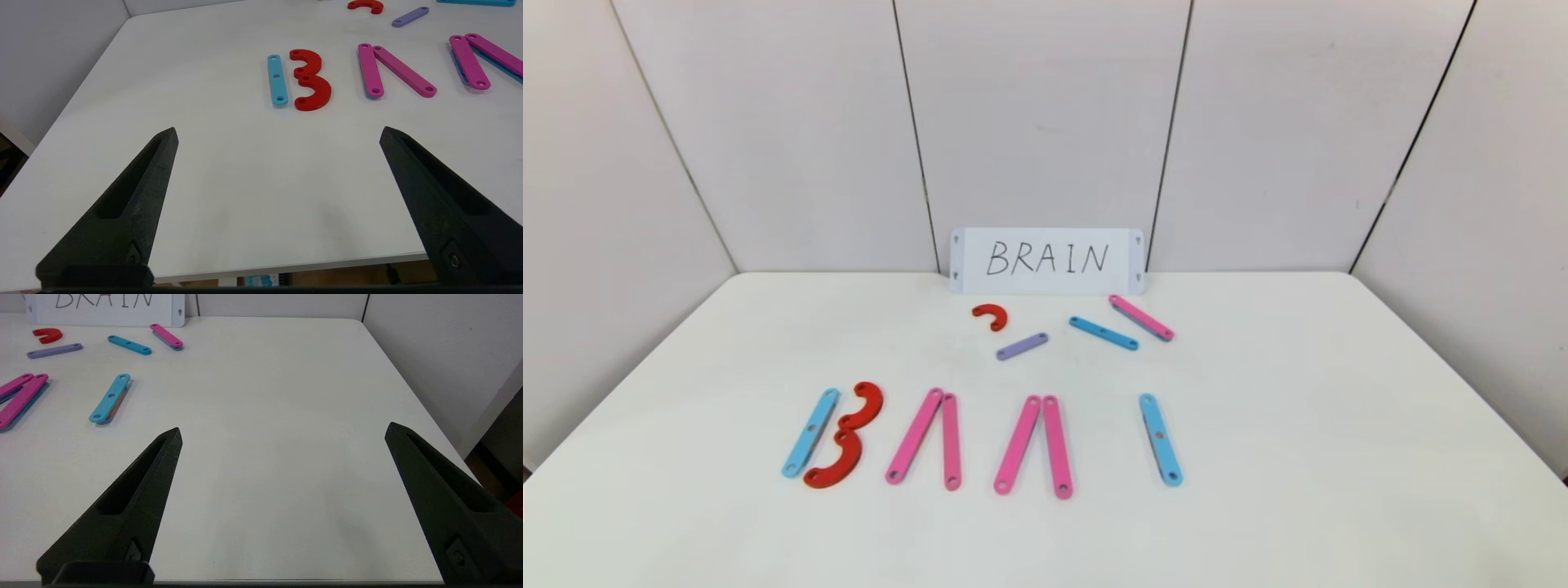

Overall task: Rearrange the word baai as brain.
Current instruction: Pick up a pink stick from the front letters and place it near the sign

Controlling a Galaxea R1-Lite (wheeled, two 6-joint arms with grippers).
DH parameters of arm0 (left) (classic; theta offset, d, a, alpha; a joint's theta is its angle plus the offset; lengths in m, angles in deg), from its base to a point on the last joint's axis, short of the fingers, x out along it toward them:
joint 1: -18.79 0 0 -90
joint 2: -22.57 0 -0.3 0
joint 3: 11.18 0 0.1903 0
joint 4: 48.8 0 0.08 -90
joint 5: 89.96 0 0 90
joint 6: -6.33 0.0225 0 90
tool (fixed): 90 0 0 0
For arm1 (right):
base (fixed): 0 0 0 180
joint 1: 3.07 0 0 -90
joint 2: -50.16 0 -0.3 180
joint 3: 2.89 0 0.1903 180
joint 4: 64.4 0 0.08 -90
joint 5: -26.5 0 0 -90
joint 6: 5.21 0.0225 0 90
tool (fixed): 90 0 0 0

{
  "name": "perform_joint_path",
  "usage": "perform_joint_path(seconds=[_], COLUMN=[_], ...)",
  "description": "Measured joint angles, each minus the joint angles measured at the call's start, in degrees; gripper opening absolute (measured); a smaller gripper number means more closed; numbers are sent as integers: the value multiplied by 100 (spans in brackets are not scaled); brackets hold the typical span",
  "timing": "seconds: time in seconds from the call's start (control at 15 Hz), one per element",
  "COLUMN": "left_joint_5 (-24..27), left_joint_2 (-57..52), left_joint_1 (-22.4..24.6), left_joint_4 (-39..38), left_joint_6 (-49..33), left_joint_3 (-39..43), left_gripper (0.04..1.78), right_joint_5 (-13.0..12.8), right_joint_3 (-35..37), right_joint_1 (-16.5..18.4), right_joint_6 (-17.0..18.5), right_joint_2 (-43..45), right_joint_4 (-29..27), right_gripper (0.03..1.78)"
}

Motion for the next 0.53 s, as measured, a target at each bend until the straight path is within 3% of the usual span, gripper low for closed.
perform_joint_path(seconds=[0.53], left_joint_5=[-7], left_joint_2=[0], left_joint_1=[0], left_joint_4=[-66], left_joint_6=[1], left_joint_3=[26], left_gripper=[173], right_joint_5=[-5], right_joint_3=[2], right_joint_1=[0], right_joint_6=[6], right_joint_2=[0], right_joint_4=[0], right_gripper=[174])
